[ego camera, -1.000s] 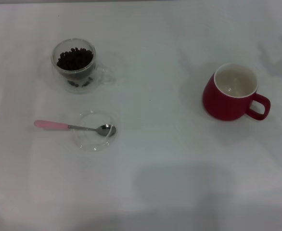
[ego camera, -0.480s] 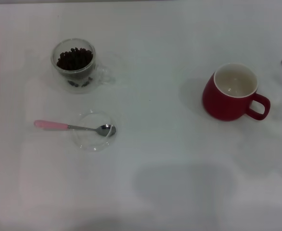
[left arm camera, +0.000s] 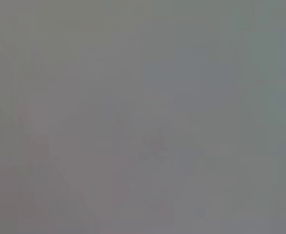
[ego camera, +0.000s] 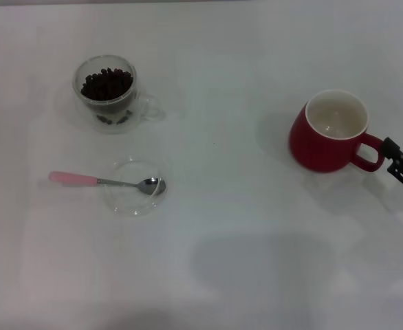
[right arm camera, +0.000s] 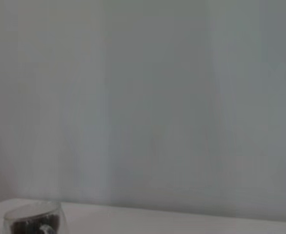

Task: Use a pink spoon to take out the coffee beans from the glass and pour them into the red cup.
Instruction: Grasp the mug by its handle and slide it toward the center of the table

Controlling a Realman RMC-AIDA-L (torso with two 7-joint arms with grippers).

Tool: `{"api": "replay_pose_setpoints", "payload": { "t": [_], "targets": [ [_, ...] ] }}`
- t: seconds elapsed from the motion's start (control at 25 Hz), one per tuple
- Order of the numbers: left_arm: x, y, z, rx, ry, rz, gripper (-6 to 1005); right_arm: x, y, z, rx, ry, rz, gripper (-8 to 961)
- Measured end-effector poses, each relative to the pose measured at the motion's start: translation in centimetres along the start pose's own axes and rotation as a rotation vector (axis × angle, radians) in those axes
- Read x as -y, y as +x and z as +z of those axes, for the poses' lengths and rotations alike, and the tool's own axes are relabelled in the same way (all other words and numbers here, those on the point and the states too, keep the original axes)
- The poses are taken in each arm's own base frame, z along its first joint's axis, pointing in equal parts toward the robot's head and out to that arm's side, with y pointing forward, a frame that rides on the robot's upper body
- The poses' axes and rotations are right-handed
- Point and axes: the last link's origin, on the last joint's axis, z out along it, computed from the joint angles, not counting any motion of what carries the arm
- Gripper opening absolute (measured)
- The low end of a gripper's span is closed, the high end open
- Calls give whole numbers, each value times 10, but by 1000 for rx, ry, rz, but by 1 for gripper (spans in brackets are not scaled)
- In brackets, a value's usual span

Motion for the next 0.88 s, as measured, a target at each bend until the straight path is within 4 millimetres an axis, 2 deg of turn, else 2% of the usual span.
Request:
{"api": "replay_pose_setpoints", "payload": {
  "t": [0.16,0.4,0.88],
  "targets": [
    [3,0,-6,-5,6,-1,876,-2,5,-1,-22,8,0,730],
    [9,0,-12,-6,16,-6,876,-5,20,13,-98,26,0,729],
    [16,2,-21,-26,25,-7,877,1,30,16,-160,80,-20,726]
  ]
}}
